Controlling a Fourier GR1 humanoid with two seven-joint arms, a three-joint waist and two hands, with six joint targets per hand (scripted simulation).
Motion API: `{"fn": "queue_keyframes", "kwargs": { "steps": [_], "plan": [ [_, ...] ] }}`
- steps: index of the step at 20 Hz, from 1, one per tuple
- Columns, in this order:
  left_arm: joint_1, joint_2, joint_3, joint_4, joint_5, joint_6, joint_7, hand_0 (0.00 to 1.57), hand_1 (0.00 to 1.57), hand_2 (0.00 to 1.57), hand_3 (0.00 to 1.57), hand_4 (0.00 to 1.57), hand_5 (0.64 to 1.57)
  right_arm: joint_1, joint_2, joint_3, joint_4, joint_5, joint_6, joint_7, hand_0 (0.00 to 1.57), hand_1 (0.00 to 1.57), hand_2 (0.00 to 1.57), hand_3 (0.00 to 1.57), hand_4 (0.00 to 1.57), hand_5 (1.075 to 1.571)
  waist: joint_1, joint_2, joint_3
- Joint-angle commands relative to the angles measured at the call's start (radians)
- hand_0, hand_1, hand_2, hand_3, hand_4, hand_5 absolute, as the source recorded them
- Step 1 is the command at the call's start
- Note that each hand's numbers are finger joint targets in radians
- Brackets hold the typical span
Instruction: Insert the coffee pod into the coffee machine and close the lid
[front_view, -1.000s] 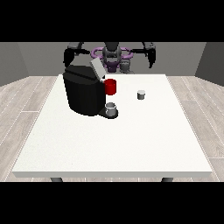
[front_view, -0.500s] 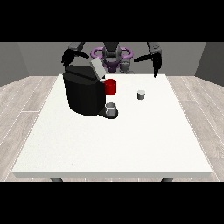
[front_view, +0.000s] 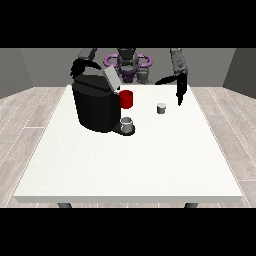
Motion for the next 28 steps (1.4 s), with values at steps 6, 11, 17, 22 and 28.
{"fn": "queue_keyframes", "kwargs": {
  "steps": [6,11,17,22,28],
  "plan": [
    [-0.118,0.025,-0.047,0.143,-0.11,0.021,0.017,0.0,0.0,0.0,0.0,0.0,1.571,-0.106,-0.006,-0.045,0.095,-0.006,-0.052,0.042,0.0,0.0,0.0,0.0,0.4,1.571,0.025,0.033,0.0003],
    [-0.124,0.015,-0.073,0.215,-0.164,0.035,-0.068,0.0,0.0,0.46,0.0,0.0,1.571,-0.067,-0.034,-0.051,0.159,-0.006,-0.01,-0.027,0.0,0.0,0.0,0.0,0.39,1.571,0.016,0.048,0.0002],
    [-0.114,-0.003,-0.103,0.3,-0.244,0.089,-0.035,0.81,0.81,0.85,0.5,0.0,1.571,-0.092,-0.054,-0.038,0.166,0.021,-0.027,0.065,0.0,0.0,0.0,0.0,0.42,1.571,0.028,0.004,0.0001],
    [-0.168,0.069,-0.108,0.365,-0.294,0.062,-0.039,0.58,0.58,0.72,0.47,0.0,1.571,-0.131,-0.058,-0.06,0.172,0.003,-0.025,0.047,0.0,0.0,0.0,0.0,0.43,1.571,0.007,0.038,0.0002],
    [-0.164,0.018,-0.146,0.423,-0.396,0.225,-0.123,0.65,0.65,0.79,0.53,0.0,1.571,-0.084,-0.015,0.012,0.157,0.039,-0.058,0.032,0.0,0.0,0.0,0.0,0.45,1.571,-0.019,0.045,0.0]
  ]
}}
